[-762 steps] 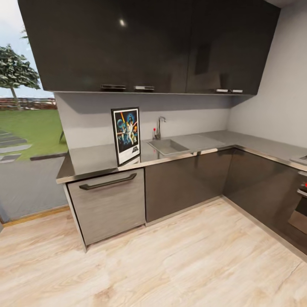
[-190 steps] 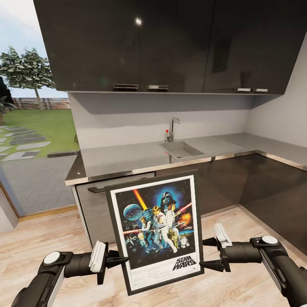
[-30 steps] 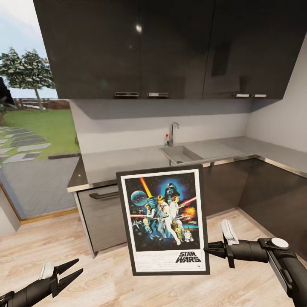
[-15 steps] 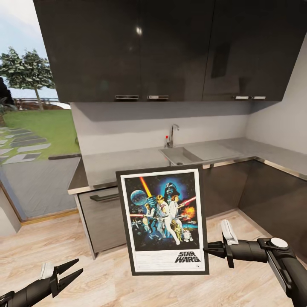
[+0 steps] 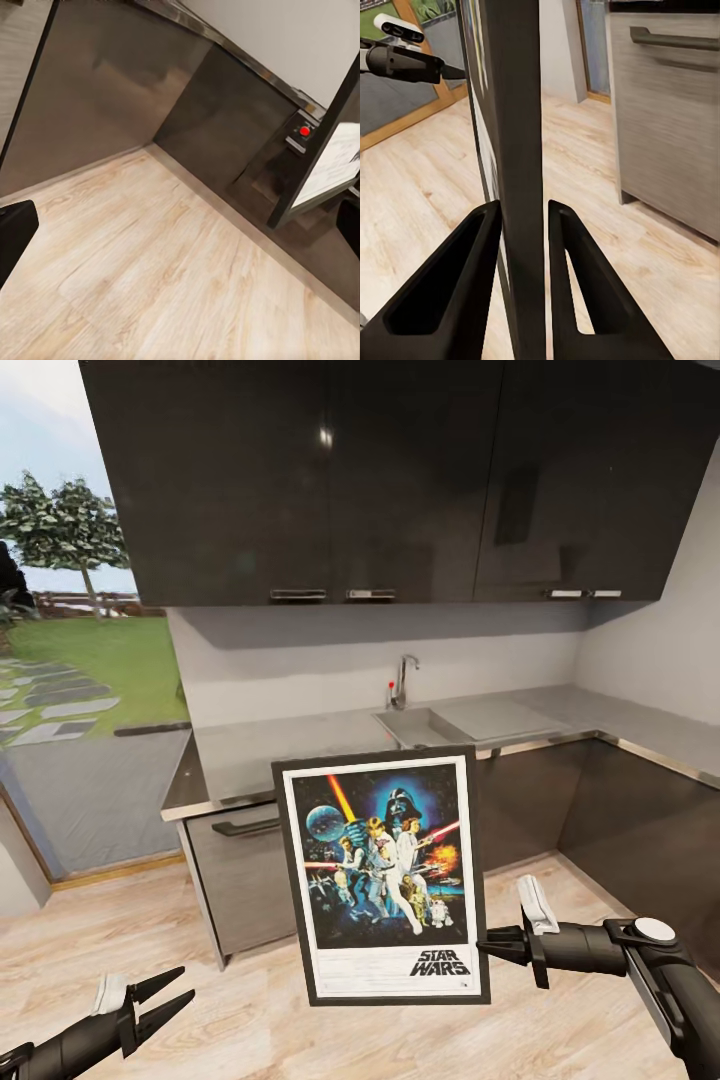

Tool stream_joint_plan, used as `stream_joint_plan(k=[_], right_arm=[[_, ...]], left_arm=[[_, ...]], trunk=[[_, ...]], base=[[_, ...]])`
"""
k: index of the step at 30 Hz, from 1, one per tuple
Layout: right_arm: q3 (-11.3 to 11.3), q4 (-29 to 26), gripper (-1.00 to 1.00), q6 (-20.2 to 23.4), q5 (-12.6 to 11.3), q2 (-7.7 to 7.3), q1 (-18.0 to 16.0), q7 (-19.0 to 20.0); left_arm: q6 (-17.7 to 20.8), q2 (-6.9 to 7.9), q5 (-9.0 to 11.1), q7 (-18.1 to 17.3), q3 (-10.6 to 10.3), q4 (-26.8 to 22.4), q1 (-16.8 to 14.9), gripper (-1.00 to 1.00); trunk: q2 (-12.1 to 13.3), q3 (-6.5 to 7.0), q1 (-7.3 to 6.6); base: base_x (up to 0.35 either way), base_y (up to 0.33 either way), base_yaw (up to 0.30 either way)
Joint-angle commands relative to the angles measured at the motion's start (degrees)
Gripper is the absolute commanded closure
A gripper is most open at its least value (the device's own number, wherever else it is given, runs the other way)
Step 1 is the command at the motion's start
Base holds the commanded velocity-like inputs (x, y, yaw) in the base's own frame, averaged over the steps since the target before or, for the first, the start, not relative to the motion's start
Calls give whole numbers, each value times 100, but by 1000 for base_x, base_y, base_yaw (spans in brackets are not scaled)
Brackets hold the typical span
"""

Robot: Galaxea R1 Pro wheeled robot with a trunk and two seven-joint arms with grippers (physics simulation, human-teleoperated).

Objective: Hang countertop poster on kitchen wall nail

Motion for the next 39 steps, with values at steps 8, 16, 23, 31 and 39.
stream_joint_plan(k=[8, 16, 23, 31, 39], right_arm=[[-4, -1, 100, 74, -3, 0, -4, 26], [-4, -1, 100, 75, -3, 0, -4, 26], [-4, -1, 100, 76, -3, 0, -4, 26], [-4, -1, 100, 76, -5, 0, -4, 26], [-4, -1, 100, 75, -6, 1, -4, 26]], left_arm=[[49, -7, -51, -36, 26, -7, -8, -100], [49, -5, -51, -38, 26, -8, -8, -100], [49, -1, -51, -36, 26, -8, -8, -100], [49, -6, -51, -37, 26, -8, -8, -100], [49, -7, -51, -38, 26, -8, -8, -100]], trunk=[[317, 122, -176], [638, 202, -351], [918, 276, -505], [1239, 408, -681], [1560, 550, -857]], base=[[0, 0, 0], [0, 0, 0], [0, 0, 0], [0, 0, 0], [0, 0, 0]])
